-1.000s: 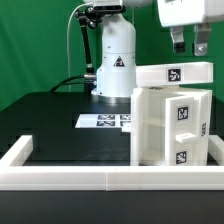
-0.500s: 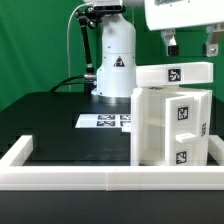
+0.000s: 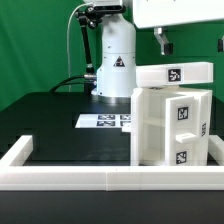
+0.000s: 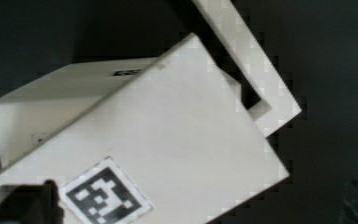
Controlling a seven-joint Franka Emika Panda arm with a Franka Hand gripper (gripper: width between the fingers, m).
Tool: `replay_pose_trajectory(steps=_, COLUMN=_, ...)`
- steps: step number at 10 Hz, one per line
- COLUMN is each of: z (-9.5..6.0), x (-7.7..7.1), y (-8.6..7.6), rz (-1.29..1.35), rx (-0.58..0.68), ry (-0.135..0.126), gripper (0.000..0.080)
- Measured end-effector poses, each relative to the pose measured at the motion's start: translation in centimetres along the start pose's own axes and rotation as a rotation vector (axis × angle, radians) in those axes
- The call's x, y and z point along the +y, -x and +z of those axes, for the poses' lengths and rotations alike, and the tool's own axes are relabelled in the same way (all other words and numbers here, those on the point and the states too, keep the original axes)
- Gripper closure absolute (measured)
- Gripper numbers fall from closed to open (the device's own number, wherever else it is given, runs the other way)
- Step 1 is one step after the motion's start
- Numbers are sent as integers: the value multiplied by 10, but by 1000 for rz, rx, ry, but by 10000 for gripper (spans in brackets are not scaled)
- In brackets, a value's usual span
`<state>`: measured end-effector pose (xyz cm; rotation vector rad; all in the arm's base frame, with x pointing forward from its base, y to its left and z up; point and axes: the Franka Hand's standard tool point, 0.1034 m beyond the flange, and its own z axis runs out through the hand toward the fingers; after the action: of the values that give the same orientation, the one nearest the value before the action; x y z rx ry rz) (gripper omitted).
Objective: Assemble cabinet
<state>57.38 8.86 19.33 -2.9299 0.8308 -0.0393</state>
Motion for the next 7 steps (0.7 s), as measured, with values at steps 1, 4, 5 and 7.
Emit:
replay_pose_trajectory(steps=1, z=0, x=0, y=0, rz=-70, rx=0, ry=1, gripper=3)
replay_pose_trajectory(steps=4, z=1, x=0, y=-4, rz=-384, rx=52, ry=-4, gripper=3)
replay_pose_trajectory(steps=5, z=1, x=2, y=-4, rz=-523, rx=51, ry=-1, gripper=3)
replay_pose_trajectory(steps=7, z=2, x=2, y=-6, rz=-828, rx=76, ry=4, gripper=3)
